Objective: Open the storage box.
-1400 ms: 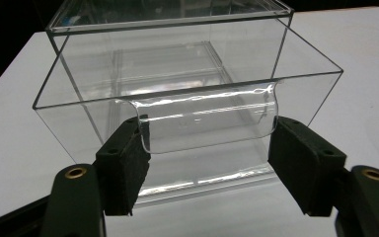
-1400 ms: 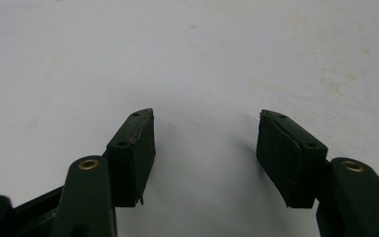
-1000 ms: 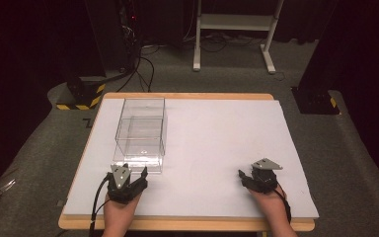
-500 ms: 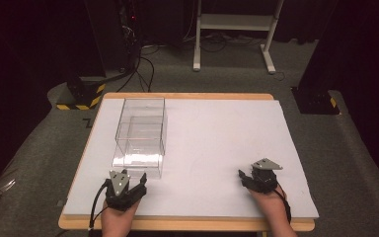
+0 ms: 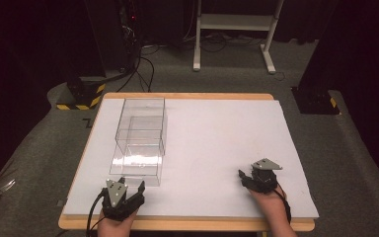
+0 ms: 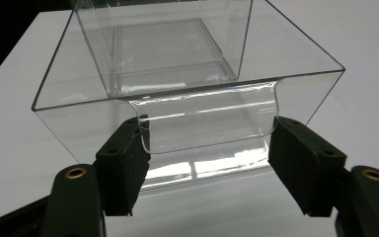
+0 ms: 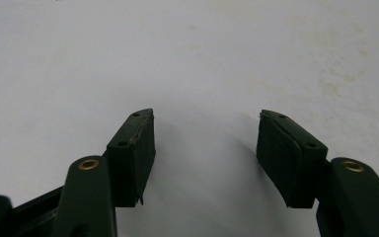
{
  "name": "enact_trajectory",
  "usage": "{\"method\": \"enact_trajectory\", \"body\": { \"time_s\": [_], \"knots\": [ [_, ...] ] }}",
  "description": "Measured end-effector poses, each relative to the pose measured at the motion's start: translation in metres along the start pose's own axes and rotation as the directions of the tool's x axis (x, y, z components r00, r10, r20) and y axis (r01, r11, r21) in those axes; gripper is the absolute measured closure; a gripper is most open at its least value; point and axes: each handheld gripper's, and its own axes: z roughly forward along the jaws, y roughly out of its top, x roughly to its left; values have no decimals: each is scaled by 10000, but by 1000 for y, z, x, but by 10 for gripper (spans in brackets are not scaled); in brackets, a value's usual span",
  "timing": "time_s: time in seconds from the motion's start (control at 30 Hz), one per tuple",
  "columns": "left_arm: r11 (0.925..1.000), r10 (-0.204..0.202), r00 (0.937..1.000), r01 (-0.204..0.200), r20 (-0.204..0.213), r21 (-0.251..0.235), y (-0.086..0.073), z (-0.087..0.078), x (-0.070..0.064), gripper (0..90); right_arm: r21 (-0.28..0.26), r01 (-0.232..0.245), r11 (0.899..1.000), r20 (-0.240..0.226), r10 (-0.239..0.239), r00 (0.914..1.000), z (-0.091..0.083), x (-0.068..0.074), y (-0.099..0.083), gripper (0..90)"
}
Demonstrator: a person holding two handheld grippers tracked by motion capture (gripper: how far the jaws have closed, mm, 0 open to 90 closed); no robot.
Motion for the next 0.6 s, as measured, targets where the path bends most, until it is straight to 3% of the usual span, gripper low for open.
{"method": "enact_trajectory", "body": {
  "time_s": [0.6],
  "knots": [
    [10000, 67, 9998, -68, 166, 23, -8, -15, 1, 331, -21, 25, 10000, 29, -25, 10000, 0, 0, 0, 398]
  ]
}}
